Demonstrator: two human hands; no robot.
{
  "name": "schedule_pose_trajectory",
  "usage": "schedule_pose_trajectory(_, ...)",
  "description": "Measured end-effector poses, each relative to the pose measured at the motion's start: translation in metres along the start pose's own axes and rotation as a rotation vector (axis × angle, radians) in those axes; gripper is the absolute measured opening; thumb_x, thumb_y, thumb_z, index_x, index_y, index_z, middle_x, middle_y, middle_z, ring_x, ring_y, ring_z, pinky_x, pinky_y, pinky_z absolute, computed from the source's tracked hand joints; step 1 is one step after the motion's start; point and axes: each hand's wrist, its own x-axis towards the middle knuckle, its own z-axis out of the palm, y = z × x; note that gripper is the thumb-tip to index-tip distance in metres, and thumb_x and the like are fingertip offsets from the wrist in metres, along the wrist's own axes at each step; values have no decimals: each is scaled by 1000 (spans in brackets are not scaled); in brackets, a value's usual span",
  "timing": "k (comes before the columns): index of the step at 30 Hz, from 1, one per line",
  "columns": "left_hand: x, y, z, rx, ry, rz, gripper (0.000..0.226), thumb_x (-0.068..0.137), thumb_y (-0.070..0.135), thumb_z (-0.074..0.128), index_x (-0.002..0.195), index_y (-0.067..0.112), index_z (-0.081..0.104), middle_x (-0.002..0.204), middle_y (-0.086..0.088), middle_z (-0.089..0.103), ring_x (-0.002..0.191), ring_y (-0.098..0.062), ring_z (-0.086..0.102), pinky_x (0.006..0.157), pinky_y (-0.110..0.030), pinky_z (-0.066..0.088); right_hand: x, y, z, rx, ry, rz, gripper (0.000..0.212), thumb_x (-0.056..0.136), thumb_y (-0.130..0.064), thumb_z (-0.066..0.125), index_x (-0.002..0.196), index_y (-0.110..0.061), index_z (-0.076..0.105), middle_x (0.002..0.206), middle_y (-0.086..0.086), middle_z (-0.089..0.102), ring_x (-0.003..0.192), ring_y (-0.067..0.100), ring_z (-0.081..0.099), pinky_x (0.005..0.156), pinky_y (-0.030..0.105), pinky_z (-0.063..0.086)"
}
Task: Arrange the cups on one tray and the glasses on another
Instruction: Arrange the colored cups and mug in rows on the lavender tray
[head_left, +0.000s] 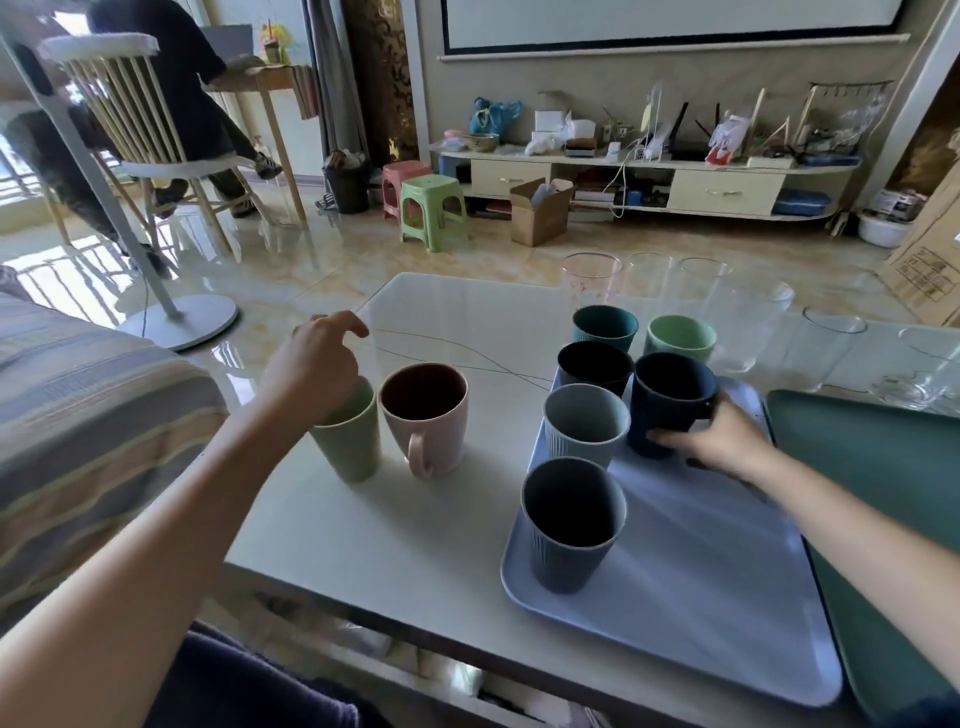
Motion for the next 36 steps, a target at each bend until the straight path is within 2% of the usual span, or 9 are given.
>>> schedule_pose_trajectory(3,0,-22,-2,-11,-164,-7,41,89,5,47,127,18,51,138,-13,47,116,-31,50,89,-39,45,3,4,5,1,10,19,85,61,-19,87,133,-13,43,122,9,59,111,30,57,81,49,55)
schedule_pose_trajectory(7,-6,-31,-4,-89,-434,-66,54,80,8,54,131,22,45,131,-9,50,113,-28,49,90,-38,48,0,-2,6,35,-7,78,84,66,-9,84,135,-8,37,123,11,56,111,31,55,81,45,55)
schedule_pose_trajectory(11,-3,-31,-2,-40,-465,-29,58,77,6,59,131,22,45,127,-9,48,110,-27,48,87,-39,50,-1,-3,5,36,-32,171,94,70,8,75,142,-5,15,134,16,44,122,33,44,98,43,43)
schedule_pose_trajectory(14,2,-31,0,-14,-472,-22,61,77,5,60,133,23,44,128,-9,45,108,-27,47,80,-36,50,-9,-11,0,26,-1,148,99,76,12,64,149,-16,3,144,14,33,125,31,39,94,37,40)
schedule_pose_trajectory(18,5,-32,4,74,-392,-13,53,81,3,59,131,17,47,125,-14,52,97,-25,49,74,-35,50,-21,-18,-5,30,-5,142,105,78,8,65,150,-22,-5,150,14,25,129,31,37,93,35,39)
schedule_pose_trajectory(23,-2,-26,3,272,-256,4,24,88,-1,46,110,7,54,76,-3,47,64,-17,48,49,-24,39,-23,-16,-11,91,51,187,110,75,5,69,149,-28,-5,154,13,18,130,32,40,100,39,43)
schedule_pose_trajectory(27,4,-28,-13,384,-120,-15,22,85,-5,48,105,3,55,87,-14,54,73,-29,53,66,-39,53,-21,-20,-18,160,121,216,108,72,3,73,146,-33,3,153,8,17,127,30,43,97,48,48)
schedule_pose_trajectory(32,13,-22,-33,142,166,-89,35,82,-6,49,112,10,54,97,-22,57,84,-36,59,74,-47,56,-28,-31,-16,101,186,95,90,75,-2,67,143,-31,15,135,15,39,111,30,49,87,43,50)
schedule_pose_trajectory(36,1,19,-37,-226,220,-64,33,89,4,42,114,18,59,97,-15,62,66,-31,65,59,-45,59,-47,-49,-11,-104,313,-223,67,82,3,54,140,-19,28,132,16,44,110,31,48,84,37,45)
